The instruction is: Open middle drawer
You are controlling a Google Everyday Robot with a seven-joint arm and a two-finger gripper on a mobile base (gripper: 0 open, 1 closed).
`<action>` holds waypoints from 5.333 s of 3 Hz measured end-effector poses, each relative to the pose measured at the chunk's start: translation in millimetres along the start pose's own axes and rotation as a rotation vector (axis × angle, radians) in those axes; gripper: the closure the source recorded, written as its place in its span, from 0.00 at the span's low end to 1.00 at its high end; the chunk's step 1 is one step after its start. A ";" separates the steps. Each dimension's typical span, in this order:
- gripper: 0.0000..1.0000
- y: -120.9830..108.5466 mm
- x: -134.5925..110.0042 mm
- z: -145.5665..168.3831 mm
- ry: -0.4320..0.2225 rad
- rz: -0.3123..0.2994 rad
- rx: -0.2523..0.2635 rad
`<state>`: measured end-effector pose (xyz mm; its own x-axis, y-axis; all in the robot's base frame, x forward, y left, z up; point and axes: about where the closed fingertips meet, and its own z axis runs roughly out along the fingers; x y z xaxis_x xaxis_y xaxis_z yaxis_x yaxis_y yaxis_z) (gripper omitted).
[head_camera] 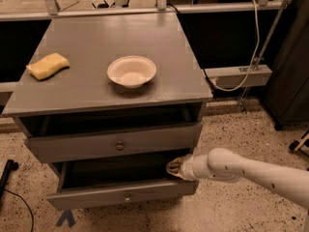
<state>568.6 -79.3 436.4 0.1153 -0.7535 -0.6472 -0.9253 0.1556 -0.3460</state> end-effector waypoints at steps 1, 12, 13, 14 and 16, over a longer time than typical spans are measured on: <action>1.00 4.3 4.7 15.6 -0.008 0.012 -0.033; 1.00 59.3 -19.7 -0.7 0.033 -0.008 -0.107; 1.00 46.7 -24.4 20.5 0.035 -0.058 -0.134; 1.00 44.3 -25.9 33.3 0.051 -0.083 -0.165; 1.00 65.9 -23.8 43.1 0.043 -0.056 -0.248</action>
Offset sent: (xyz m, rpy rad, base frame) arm 0.0026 0.0129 -0.0327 0.0045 0.0860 0.0437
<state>520.5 -23.5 399.7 0.1584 -0.7840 -0.6002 -0.9788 -0.0449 -0.1996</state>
